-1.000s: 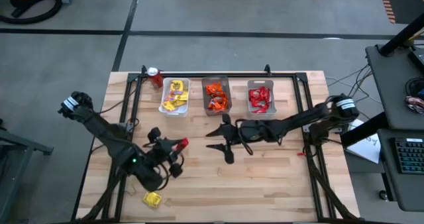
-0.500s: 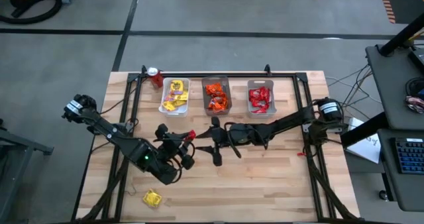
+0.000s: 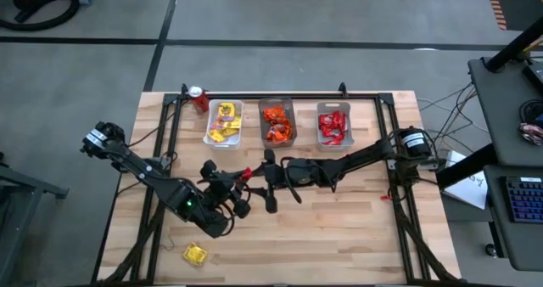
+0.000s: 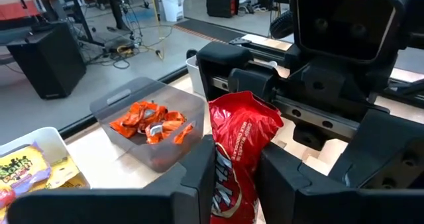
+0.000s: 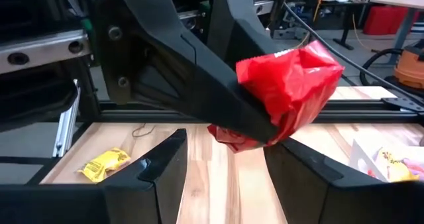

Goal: Sort candy
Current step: Put the red chocolate into the gray bin, then put the yellow candy into the white bin

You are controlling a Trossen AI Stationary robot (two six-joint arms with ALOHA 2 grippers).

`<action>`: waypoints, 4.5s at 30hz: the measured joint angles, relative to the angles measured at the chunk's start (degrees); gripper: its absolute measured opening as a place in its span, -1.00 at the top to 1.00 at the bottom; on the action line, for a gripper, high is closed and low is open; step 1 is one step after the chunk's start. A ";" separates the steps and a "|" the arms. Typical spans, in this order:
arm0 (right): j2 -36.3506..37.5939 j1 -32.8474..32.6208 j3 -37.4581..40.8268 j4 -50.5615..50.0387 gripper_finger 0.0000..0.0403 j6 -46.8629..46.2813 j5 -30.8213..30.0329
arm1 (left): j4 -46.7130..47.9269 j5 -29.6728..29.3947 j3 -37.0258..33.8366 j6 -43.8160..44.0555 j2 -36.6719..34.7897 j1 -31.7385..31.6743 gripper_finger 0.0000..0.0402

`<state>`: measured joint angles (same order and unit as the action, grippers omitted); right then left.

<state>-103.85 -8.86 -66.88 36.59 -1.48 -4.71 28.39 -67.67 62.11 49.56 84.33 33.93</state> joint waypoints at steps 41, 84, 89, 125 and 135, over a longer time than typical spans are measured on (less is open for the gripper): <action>0.71 0.02 -0.14 -4.28 0.96 1.09 -2.99 | 3.31 10.66 0.04 -5.69 -3.77 0.39 0.23; 22.26 31.78 6.02 -85.11 0.53 -24.87 -19.15 | 12.37 20.25 0.11 -6.88 -8.45 0.47 0.22; 23.00 31.78 6.02 -85.11 0.28 -24.95 -19.17 | 12.37 20.25 0.11 -6.84 -8.45 0.46 0.22; 30.23 13.47 6.02 -79.01 0.28 -27.06 -17.31 | 18.21 60.70 -1.17 41.43 -6.41 16.11 0.23; 30.18 13.11 5.42 -77.35 0.26 -26.98 -17.33 | 18.30 63.32 -1.16 53.57 4.28 20.46 0.03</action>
<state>-73.67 4.25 -61.46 -40.76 -28.45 -22.04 46.70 -4.34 60.95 103.12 88.61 54.39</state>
